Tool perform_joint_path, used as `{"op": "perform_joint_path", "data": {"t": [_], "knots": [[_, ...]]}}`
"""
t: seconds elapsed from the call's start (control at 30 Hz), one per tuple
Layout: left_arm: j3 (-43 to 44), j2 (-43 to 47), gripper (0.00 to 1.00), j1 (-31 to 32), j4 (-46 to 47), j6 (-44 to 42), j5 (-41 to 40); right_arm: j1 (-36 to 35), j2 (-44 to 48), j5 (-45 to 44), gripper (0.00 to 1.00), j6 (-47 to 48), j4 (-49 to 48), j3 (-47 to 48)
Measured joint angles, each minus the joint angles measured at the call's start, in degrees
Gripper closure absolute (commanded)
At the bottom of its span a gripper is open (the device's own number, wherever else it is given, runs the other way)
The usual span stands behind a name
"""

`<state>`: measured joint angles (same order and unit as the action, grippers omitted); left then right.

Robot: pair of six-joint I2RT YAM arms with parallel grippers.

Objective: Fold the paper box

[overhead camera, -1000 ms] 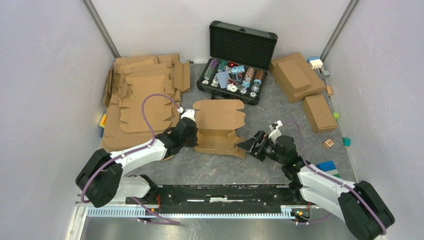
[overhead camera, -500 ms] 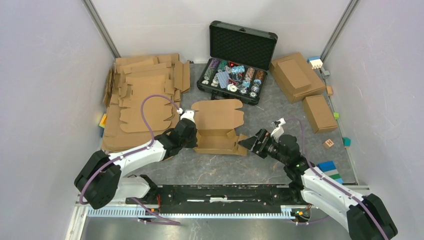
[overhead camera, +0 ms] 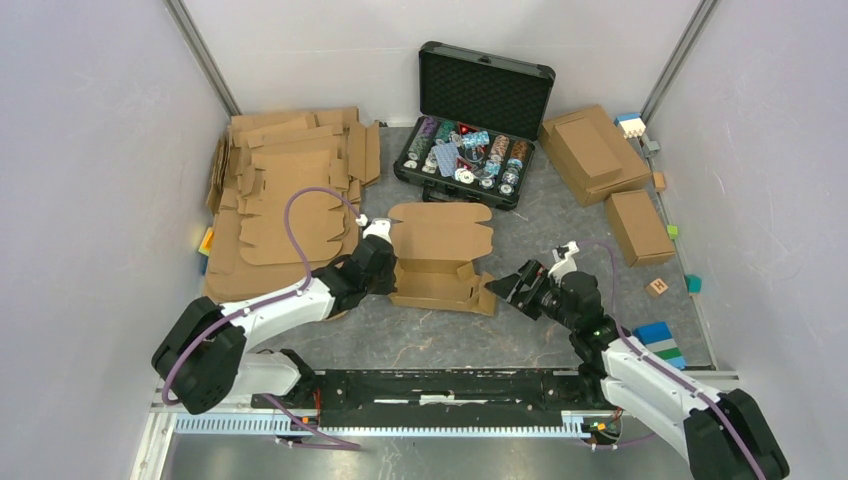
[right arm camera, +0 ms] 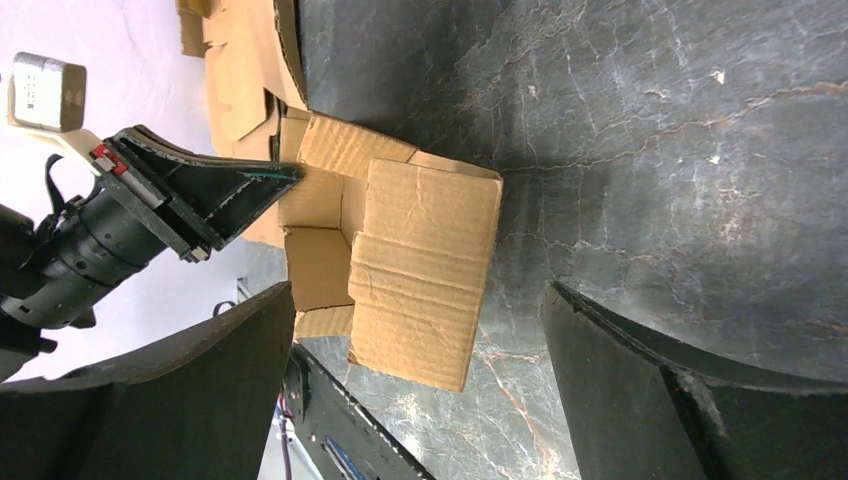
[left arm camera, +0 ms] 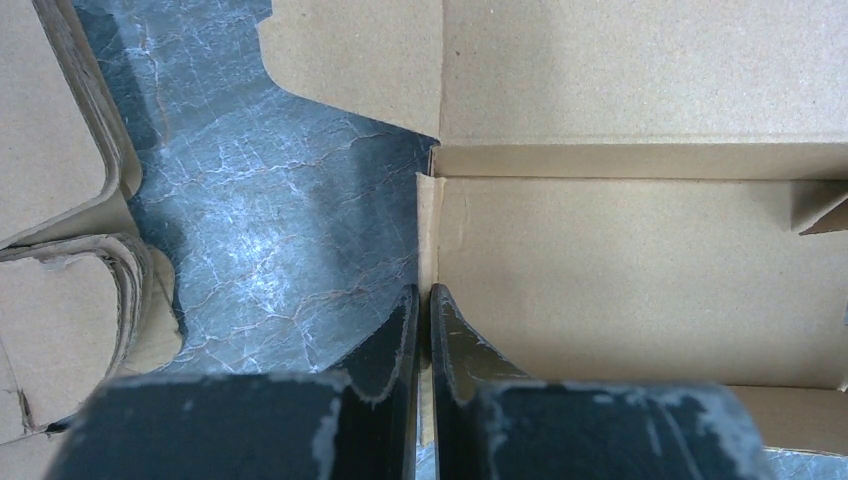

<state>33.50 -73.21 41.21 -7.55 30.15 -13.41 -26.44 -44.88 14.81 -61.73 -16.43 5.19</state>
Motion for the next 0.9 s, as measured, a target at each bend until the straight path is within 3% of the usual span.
{"op": "perform_joint_path", "data": {"t": [0.57, 0.7, 0.9], "knots": [[0.0, 0.1, 0.98, 0.0, 0.0, 0.0, 0.1, 0.7, -12.7, 10.6, 0.02, -7.6, -25.6, -4.1], [-0.2, 0.5, 0.98, 0.2, 0.0, 0.0, 0.1, 0.7, -12.4, 11.2, 0.02, -7.0, -24.5, -3.5], [-0.8, 1.6, 0.98, 3.5, -0.5, -0.2, -1.9, 0.7, -12.2, 11.1, 0.02, -1.4, -15.5, 0.9]]}}
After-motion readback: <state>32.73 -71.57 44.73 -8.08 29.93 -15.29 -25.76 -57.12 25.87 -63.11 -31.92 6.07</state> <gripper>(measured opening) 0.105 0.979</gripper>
